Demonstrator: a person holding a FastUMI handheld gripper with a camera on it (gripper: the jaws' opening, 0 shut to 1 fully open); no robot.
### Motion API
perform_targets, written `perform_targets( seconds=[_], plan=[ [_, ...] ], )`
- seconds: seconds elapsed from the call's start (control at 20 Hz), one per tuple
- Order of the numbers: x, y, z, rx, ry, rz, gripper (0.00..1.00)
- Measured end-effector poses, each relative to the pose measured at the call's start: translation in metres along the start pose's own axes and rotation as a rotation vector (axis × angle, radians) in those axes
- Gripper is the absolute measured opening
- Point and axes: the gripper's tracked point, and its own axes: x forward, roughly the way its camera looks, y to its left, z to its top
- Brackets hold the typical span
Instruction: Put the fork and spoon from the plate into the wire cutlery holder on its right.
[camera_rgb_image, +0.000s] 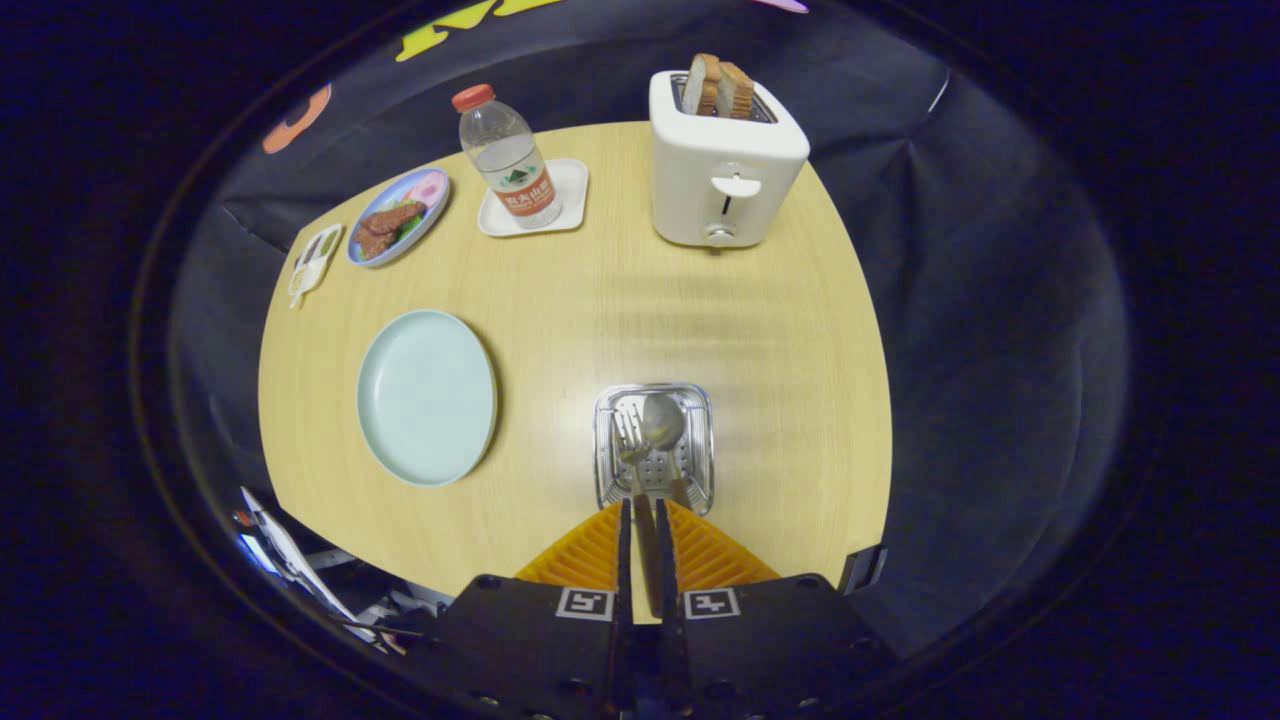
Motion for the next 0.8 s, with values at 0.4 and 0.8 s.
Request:
perform_targets(
  seconds=[0.4, 0.8],
  plan=[
    [-0.047, 0.036, 0.012, 0.009, -0.282, 0.001, 0.40],
    [-0.198, 0.079, 0.038, 0.033, -0.925, 0.002, 0.75]
  ],
)
